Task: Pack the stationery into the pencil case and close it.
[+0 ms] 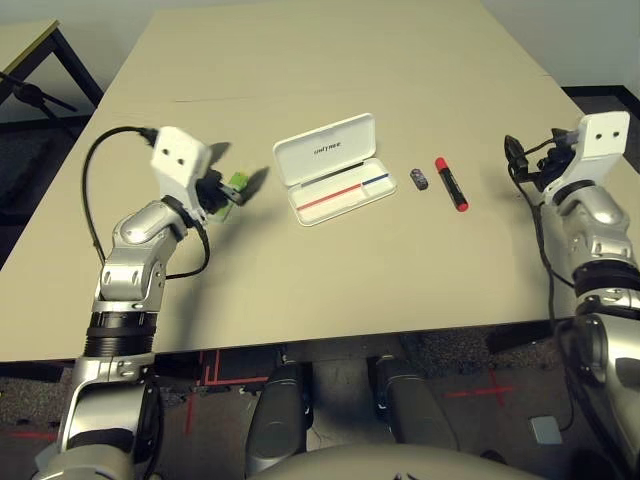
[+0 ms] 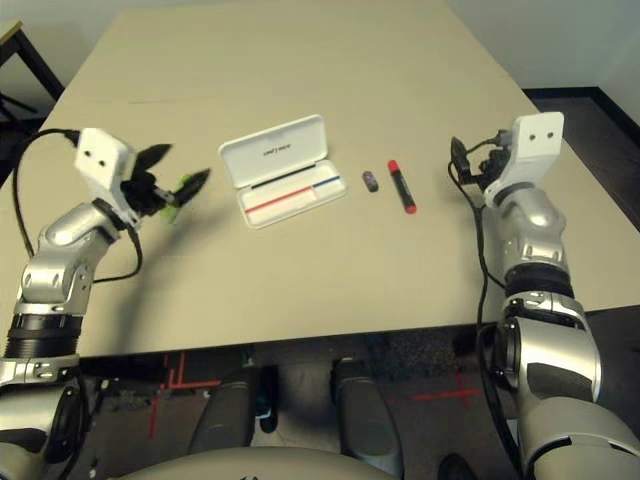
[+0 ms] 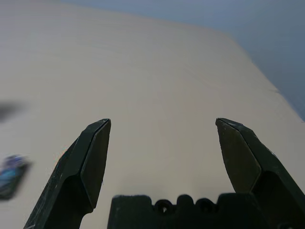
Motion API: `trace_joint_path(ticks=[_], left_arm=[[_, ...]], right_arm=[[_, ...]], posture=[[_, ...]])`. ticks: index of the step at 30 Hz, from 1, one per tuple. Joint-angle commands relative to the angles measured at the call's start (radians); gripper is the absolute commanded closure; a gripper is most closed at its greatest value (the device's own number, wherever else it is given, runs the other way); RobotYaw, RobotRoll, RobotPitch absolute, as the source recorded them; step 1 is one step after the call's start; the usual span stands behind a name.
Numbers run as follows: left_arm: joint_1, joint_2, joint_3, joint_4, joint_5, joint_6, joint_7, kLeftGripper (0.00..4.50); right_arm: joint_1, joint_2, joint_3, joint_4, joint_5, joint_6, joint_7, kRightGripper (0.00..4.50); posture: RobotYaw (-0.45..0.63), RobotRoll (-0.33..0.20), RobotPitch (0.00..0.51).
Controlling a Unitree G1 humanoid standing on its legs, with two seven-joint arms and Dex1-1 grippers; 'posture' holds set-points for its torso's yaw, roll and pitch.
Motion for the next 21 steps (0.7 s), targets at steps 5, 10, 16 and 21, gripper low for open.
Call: trace_joint_path(ticks=[5, 10, 16, 21], left_arm=[[-0.105, 0.037, -0.162, 0.047, 0.054, -0.003, -0.219, 0.05], [-0.179, 0.005, -0.227, 0.182, 0.118, -0.036, -0.263, 0.05], [-0.268, -0.077, -0.239, 0.390, 0.187, -0.093, -0.230, 0.05], [-0.301, -0.120, -0.269, 0.493, 0.256, -0.139, -0.221, 0.05]], right_arm=[[0.065, -0.070, 0.107, -0.278, 0.096, 0.227, 0.395, 0.00], [0.087, -0.141, 0.177, -0.404, 0.109, 0.320, 0.568, 0.00], [0.091, -0.190, 0.223, -0.466, 0.122, 0.334, 0.719, 0.00], [0.098, -0.190, 0.220, -0.470, 0.120, 0.325, 0.760, 0.00]], posture=[[-0.07, 0.000, 0.112], [-0.08, 0.000, 0.113], [-0.10, 0.000, 0.108], [-0.10, 0.000, 0.100]])
